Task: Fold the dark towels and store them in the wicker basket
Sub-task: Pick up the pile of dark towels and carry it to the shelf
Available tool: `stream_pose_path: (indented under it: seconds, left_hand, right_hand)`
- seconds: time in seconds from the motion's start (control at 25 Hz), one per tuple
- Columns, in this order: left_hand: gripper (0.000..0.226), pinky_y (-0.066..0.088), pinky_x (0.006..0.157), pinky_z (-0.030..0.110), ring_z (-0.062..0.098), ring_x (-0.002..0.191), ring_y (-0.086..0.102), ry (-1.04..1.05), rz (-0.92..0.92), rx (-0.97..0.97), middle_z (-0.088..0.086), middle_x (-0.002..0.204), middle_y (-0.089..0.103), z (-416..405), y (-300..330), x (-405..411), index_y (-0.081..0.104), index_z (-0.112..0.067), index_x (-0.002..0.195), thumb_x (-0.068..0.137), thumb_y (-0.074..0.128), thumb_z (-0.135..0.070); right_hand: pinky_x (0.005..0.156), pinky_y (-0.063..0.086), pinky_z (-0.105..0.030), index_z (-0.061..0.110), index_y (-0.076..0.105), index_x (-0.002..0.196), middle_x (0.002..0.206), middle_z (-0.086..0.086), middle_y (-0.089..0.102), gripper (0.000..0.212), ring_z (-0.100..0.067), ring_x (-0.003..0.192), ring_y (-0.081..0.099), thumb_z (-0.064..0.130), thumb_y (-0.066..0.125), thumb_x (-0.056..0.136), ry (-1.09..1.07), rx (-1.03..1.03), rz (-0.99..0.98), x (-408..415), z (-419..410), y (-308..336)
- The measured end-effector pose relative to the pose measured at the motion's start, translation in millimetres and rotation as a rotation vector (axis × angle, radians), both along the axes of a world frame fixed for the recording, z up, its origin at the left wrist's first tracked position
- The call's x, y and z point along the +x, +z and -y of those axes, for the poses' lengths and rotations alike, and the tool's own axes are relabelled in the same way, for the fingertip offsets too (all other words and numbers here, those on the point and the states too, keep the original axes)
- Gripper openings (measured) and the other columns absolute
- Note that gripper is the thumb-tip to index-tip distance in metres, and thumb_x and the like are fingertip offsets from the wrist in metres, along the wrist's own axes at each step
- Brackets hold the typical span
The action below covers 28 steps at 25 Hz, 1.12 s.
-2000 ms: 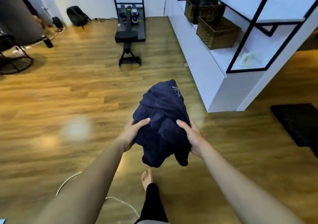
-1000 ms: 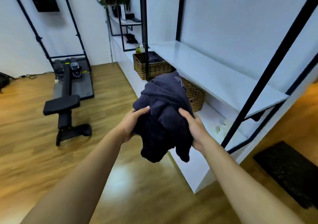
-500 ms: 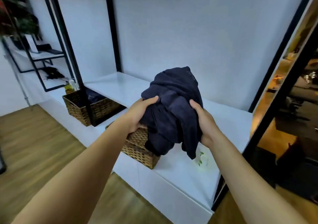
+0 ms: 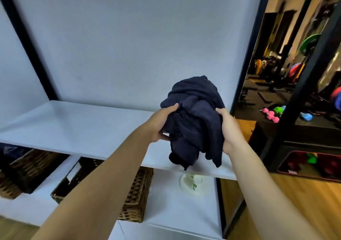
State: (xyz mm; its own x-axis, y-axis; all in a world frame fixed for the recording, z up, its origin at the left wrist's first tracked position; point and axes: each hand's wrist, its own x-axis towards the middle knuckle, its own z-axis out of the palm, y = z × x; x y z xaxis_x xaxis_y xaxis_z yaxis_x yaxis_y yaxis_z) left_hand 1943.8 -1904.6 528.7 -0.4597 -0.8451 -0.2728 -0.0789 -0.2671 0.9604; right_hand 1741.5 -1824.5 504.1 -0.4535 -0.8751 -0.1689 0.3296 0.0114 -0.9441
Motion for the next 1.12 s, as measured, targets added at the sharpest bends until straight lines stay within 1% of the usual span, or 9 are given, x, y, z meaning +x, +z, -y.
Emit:
stream_pose_path:
  seconds: [0.28,0.4,0.56,0.6,0.68,0.76,0.84,0.96,1.12]
  left_hand:
    - [0.032,0.059,0.087,0.053,0.034,0.098,0.071,-0.136,0.167,0.141,0.010,0.112,0.075,58.3,-52.0,-42.1,0.064,-0.021,0.118,0.093,0.066,-0.040]
    - [0.041,0.062,0.075,0.048,0.033,0.101,0.072,-0.201,0.093,0.181,0.008,0.117,0.074,70.3,-51.8,-50.3,0.062,-0.022,0.125,0.092,0.068,-0.045]
    - [0.073,0.062,0.074,0.051,0.034,0.101,0.071,-0.256,0.079,0.189,0.007,0.133,0.062,83.8,-49.3,-40.0,0.044,-0.025,0.144,0.085,0.070,-0.060]
    - [0.091,0.061,0.078,0.051,0.034,0.107,0.069,-0.212,0.124,0.121,0.005,0.140,0.055,88.1,-48.7,-35.4,0.028,-0.032,0.152,0.079,0.072,-0.065]
    - [0.119,0.054,0.096,0.045,0.029,0.132,0.052,-0.063,0.234,-0.236,-0.003,0.159,0.031,97.8,-48.1,-24.1,0.000,-0.044,0.157,0.069,0.076,-0.073]
    - [0.123,0.033,0.114,0.037,0.013,0.153,0.018,-0.072,0.248,-0.653,-0.019,0.166,0.004,104.8,-46.4,-16.3,0.003,-0.049,0.156,0.063,0.079,-0.073]
    - [0.120,0.018,0.121,0.039,0.006,0.154,-0.005,-0.368,0.285,-0.874,-0.026,0.165,-0.005,107.6,-49.8,-17.2,0.009,-0.050,0.156,0.063,0.084,-0.066]
    - [0.114,0.017,0.124,0.051,0.011,0.155,-0.008,-0.635,0.463,-0.910,-0.021,0.167,0.001,105.4,-71.2,-23.4,0.019,-0.042,0.158,0.067,0.086,-0.058]
    - [0.114,0.021,0.124,0.048,0.009,0.155,-0.002,-0.573,0.426,-0.907,-0.022,0.166,0.004,107.1,-81.8,-23.5,0.018,-0.044,0.156,0.067,0.087,-0.054]
  right_hand:
    - [0.098,0.054,-0.047,0.023,0.057,0.132,0.122,0.000,0.066,0.060,-0.027,0.110,0.064,0.065,0.054,0.088,-0.185,0.240,-0.166,-21.8,43.0,-45.7]
    - [0.101,0.051,-0.043,0.025,0.054,0.122,0.113,0.003,0.064,0.038,-0.023,0.106,0.061,0.055,0.051,0.098,-0.250,0.236,-0.263,-29.8,46.7,-36.2]
    - [0.106,0.047,-0.048,0.022,0.051,0.142,0.139,-0.006,0.057,0.063,-0.029,0.122,0.057,0.063,0.049,0.095,-0.238,0.367,-0.491,-31.1,42.3,-25.9]
    - [0.111,0.042,-0.051,0.023,0.042,0.150,0.151,-0.007,0.047,0.069,-0.032,0.133,0.049,0.065,0.047,0.095,-0.258,0.408,-0.623,-29.2,41.5,-19.4]
    - [0.117,0.031,-0.055,0.029,0.026,0.157,0.165,-0.004,0.021,0.080,-0.035,0.148,0.025,0.071,0.046,0.092,-0.310,0.399,-0.890,-21.0,39.6,-2.5]
    - [0.118,0.026,-0.056,0.038,0.018,0.158,0.168,0.003,0.006,0.085,-0.033,0.153,0.009,0.076,0.047,0.088,-0.243,0.339,-1.103,-5.0,41.0,9.6]
    - [0.119,0.022,-0.057,0.045,0.014,0.157,0.169,0.007,0.002,0.087,-0.032,0.154,0.003,0.081,0.046,0.085,-0.050,0.398,-1.309,7.9,45.6,3.4]
    - [0.121,0.014,-0.058,0.047,0.014,0.156,0.169,0.009,-0.004,0.086,-0.034,0.154,-0.001,0.081,0.046,0.083,0.093,0.510,-1.484,12.1,48.7,-17.5]
    - [0.121,0.008,-0.059,0.044,0.010,0.158,0.169,0.005,-0.009,0.090,-0.036,0.153,-0.005,0.081,0.046,0.084,0.091,0.569,-1.548,11.2,50.2,-13.5]
